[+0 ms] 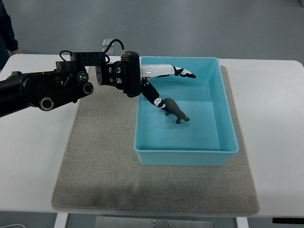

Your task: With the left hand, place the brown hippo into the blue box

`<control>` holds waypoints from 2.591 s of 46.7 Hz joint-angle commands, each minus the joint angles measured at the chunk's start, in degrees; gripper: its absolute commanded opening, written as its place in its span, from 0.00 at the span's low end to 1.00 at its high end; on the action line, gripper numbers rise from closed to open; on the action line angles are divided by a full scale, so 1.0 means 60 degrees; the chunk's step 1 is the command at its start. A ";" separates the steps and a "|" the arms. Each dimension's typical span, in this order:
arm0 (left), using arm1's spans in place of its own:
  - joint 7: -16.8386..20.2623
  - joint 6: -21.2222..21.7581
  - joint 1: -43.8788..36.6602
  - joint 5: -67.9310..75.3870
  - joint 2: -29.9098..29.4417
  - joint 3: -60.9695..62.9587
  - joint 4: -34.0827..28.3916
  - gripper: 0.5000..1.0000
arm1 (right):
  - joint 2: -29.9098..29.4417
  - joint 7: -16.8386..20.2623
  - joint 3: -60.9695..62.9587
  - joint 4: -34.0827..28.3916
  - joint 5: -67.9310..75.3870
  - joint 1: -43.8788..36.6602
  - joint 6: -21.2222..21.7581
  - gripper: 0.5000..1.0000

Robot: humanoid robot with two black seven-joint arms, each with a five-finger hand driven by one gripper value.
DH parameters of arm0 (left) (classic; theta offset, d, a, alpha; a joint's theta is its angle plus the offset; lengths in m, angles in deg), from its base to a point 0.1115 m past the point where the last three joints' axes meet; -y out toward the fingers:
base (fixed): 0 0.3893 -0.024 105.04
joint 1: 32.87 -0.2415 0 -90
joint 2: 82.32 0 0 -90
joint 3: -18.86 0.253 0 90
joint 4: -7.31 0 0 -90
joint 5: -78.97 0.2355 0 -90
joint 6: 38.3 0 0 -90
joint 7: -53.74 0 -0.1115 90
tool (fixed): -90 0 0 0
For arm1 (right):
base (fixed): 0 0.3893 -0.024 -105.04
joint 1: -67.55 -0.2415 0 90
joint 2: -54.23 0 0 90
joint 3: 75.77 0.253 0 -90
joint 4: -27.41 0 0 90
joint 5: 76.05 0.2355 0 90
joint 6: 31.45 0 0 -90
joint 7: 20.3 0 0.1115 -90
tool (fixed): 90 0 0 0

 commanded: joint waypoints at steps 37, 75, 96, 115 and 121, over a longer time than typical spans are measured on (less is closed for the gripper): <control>0.0012 0.0017 -0.0139 -0.3941 -0.0014 -0.1064 -0.4107 0.99 | 0.0000 0.0000 0.0000 -0.0001 0.0000 0.0000 0.0000 0.87; -0.2010 0.1161 -0.0783 -1.2496 0.0909 -0.1722 -0.4693 0.99 | 0.0000 0.0000 0.0000 -0.0001 0.0000 0.0000 0.0000 0.87; -0.1264 -0.1594 -0.1033 -1.6204 0.1304 -0.1855 -0.5865 0.99 | 0.0000 0.0000 0.0000 -0.0001 0.0000 0.0000 0.0000 0.87; -0.1028 -0.1536 -0.1033 -1.6189 0.1275 -0.1987 -0.5865 0.99 | 0.0000 0.0000 0.0000 -0.0001 0.0000 0.0000 0.0000 0.87; -0.1028 -0.1521 -0.0915 -1.6175 0.1275 -0.1987 -0.5865 0.99 | 0.0000 0.0000 0.0000 0.0014 0.0000 0.0000 0.0000 0.87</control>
